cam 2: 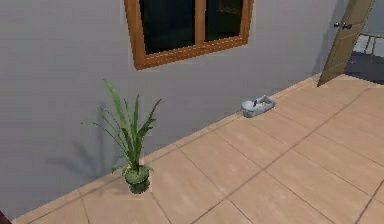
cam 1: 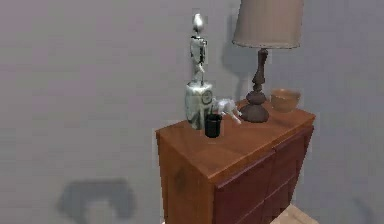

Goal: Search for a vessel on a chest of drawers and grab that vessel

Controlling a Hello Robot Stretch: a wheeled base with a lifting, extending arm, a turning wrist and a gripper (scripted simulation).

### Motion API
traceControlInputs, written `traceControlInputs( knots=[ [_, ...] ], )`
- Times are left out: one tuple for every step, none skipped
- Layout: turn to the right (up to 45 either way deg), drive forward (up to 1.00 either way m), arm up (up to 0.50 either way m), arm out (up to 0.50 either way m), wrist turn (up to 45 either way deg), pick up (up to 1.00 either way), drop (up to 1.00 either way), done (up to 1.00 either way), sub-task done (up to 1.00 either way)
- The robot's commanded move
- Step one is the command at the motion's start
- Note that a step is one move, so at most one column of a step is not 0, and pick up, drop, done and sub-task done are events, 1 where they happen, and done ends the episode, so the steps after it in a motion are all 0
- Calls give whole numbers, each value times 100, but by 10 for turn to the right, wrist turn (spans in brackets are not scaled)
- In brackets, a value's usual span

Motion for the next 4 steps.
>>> traceControlInputs(
  knots=[
    [-450, 0, 0, 0, 0, 0, 0, 0, 0],
    [-330, 0, 0, 0, 0, 0, 0, 0, 0],
    [450, 0, 0, 0, 0, 0, 0, 0, 0],
    [450, 0, 0, 0, 0, 0, 0, 0, 0]
  ],
)
